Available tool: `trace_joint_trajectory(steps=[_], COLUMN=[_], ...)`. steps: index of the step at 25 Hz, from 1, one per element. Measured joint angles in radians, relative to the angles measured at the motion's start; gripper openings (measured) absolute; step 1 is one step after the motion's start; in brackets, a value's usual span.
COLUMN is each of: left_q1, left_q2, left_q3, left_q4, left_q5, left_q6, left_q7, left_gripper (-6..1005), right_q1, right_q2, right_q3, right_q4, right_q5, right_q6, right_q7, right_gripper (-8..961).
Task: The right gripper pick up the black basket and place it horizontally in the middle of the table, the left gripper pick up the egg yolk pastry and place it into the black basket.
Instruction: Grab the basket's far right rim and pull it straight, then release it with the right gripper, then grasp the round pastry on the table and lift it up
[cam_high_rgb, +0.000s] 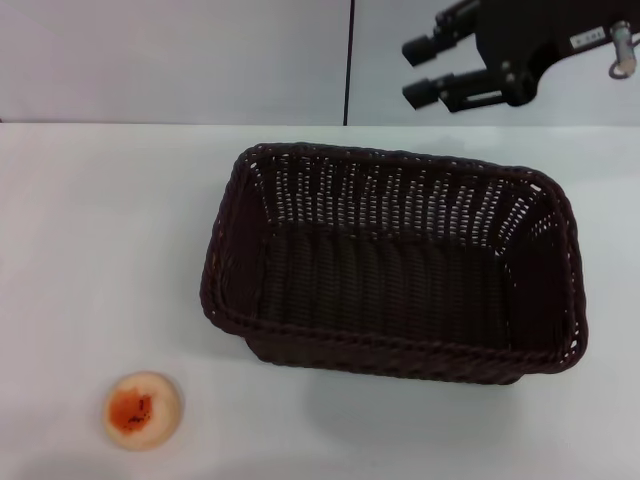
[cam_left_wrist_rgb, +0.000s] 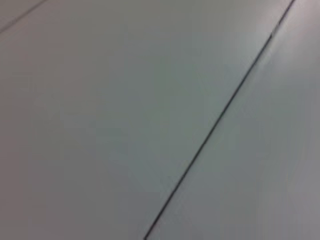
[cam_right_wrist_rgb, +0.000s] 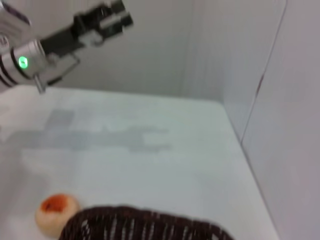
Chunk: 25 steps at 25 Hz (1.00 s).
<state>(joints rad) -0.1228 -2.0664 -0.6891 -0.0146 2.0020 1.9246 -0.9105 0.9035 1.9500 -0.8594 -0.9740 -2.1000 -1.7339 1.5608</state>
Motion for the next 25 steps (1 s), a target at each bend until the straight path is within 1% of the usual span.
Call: trace_joint_trajectory(steps=[2, 3, 4, 6, 7, 8, 9, 11, 12, 13, 14, 15, 16, 17, 18, 19, 22, 25], left_q1=[-0.001, -0.002, -0.005, -0.005, -0.017, -0.024, -0.024, -0.033, -0.036, -0.041, -0.041, -0.044, -0.045, -0.043, -0.037, -0.037, -0.021, -0.008], left_q2=[0.003, 0.004, 0.005, 0.005, 0.012, 0.016, 0.016, 0.024, 0.027, 0.031, 0.031, 0.031, 0.029, 0.022, 0.014, 0.014, 0.014, 0.015], left_q3=[0.034, 0.056, 0.095, 0.095, 0.252, 0.336, 0.336, 0.457, 0.497, 0.583, 0.583, 0.630, 0.654, 0.686, 0.731, 0.731, 0.793, 0.814], left_q4=[0.016, 0.029, 0.057, 0.057, 0.153, 0.196, 0.196, 0.243, 0.256, 0.278, 0.278, 0.297, 0.310, 0.331, 0.359, 0.359, 0.367, 0.368], left_q5=[0.000, -0.001, 0.001, 0.001, 0.001, 0.002, 0.002, 0.002, 0.002, 0.002, 0.002, 0.002, 0.002, 0.002, 0.002, 0.002, 0.002, 0.002], left_q6=[-0.008, -0.010, -0.009, -0.009, 0.026, 0.045, 0.045, 0.058, 0.058, 0.056, 0.056, 0.050, 0.044, 0.029, -0.005, -0.005, -0.043, -0.053], left_q7=[0.001, 0.001, 0.001, 0.001, 0.002, 0.003, 0.003, 0.003, 0.003, 0.003, 0.003, 0.004, 0.007, 0.015, 0.035, 0.035, 0.044, 0.044], left_gripper=[783, 783, 783, 783, 783, 783, 783, 782, 782, 782, 782, 782, 782, 781, 781, 781, 781, 780], right_q1=[-0.030, -0.085, -0.085, -0.150, -0.188, -0.263, -0.263, -0.324, -0.353, -0.378, -0.398, -0.418, -0.435, -0.453, -0.478, -0.478, -0.511, -0.539], right_q2=[0.010, 0.029, 0.029, 0.052, 0.065, 0.091, 0.091, 0.109, 0.117, 0.120, 0.121, 0.121, 0.121, 0.120, 0.120, 0.120, 0.121, 0.121], right_q3=[0.001, 0.007, 0.007, 0.020, 0.028, 0.051, 0.051, 0.074, 0.087, 0.101, 0.113, 0.130, 0.148, 0.174, 0.221, 0.221, 0.290, 0.359], right_q4=[-0.006, -0.021, -0.021, -0.034, -0.035, -0.022, -0.022, 0.022, 0.054, 0.098, 0.138, 0.187, 0.237, 0.295, 0.376, 0.376, 0.461, 0.543], right_q5=[0.048, 0.106, 0.106, 0.175, 0.212, 0.312, 0.312, 0.418, 0.478, 0.536, 0.587, 0.645, 0.704, 0.762, 0.846, 0.846, 0.950, 1.046], right_q6=[0.018, 0.052, 0.052, 0.092, 0.109, 0.153, 0.153, 0.206, 0.232, 0.245, 0.254, 0.259, 0.261, 0.261, 0.260, 0.260, 0.257, 0.256], right_q7=[-0.014, -0.027, -0.027, -0.038, -0.051, -0.085, -0.085, -0.128, -0.159, -0.196, -0.228, -0.266, -0.307, -0.351, -0.419, -0.419, -0.490, -0.513], right_gripper=[404, 404, 404, 404, 404, 404, 404, 405, 405, 405, 405, 405, 405, 405, 405, 405, 405, 405])
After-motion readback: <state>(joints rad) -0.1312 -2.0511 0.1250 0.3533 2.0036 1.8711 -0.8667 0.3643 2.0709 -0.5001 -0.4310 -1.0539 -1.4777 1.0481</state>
